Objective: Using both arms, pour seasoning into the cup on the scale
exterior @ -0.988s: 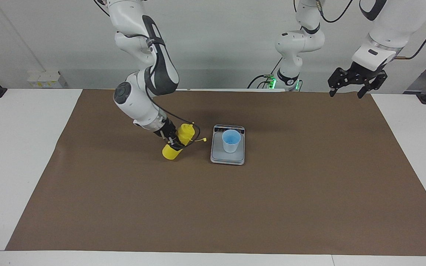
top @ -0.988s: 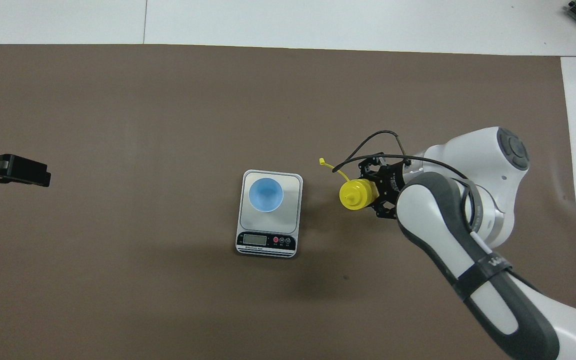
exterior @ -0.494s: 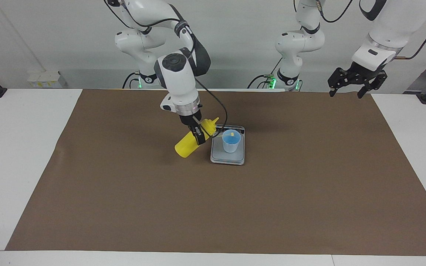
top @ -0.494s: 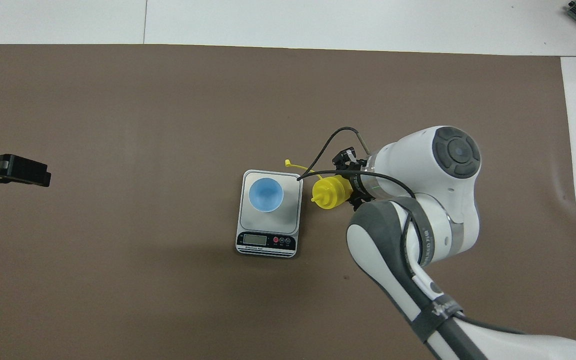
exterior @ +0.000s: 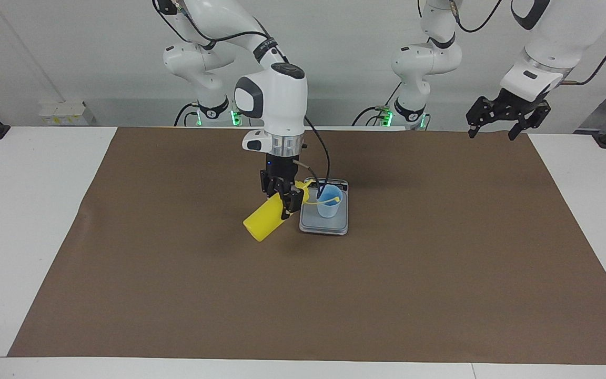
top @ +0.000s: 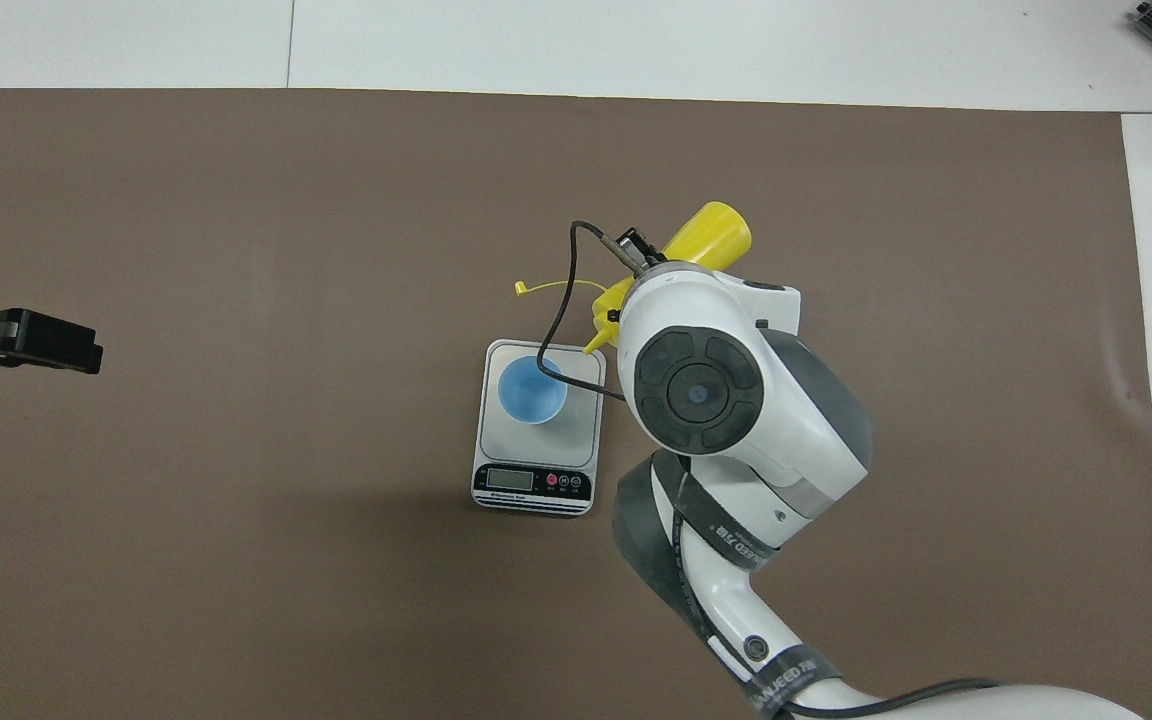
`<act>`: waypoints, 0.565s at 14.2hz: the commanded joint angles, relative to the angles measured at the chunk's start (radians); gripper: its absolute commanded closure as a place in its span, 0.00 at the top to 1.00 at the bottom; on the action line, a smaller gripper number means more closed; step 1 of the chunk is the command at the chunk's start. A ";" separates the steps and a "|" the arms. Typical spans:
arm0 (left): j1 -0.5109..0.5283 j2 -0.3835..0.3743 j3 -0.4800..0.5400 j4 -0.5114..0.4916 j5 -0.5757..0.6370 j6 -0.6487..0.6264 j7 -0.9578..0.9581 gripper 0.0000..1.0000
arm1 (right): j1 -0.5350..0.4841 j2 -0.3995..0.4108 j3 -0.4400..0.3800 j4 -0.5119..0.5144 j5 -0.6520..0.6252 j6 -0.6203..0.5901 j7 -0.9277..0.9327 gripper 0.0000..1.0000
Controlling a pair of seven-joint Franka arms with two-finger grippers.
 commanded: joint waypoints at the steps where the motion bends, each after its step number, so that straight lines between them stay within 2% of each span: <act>1: -0.002 0.006 -0.002 0.011 0.015 -0.013 0.010 1.00 | 0.031 0.033 0.001 0.041 -0.161 0.008 0.098 0.00; 5: -0.001 0.006 -0.002 0.011 0.015 -0.013 0.012 1.00 | 0.085 0.082 -0.002 0.098 -0.266 -0.051 0.175 0.00; 8: -0.002 0.006 -0.002 0.009 0.020 -0.021 0.016 1.00 | 0.134 0.134 0.000 0.143 -0.425 -0.122 0.294 0.00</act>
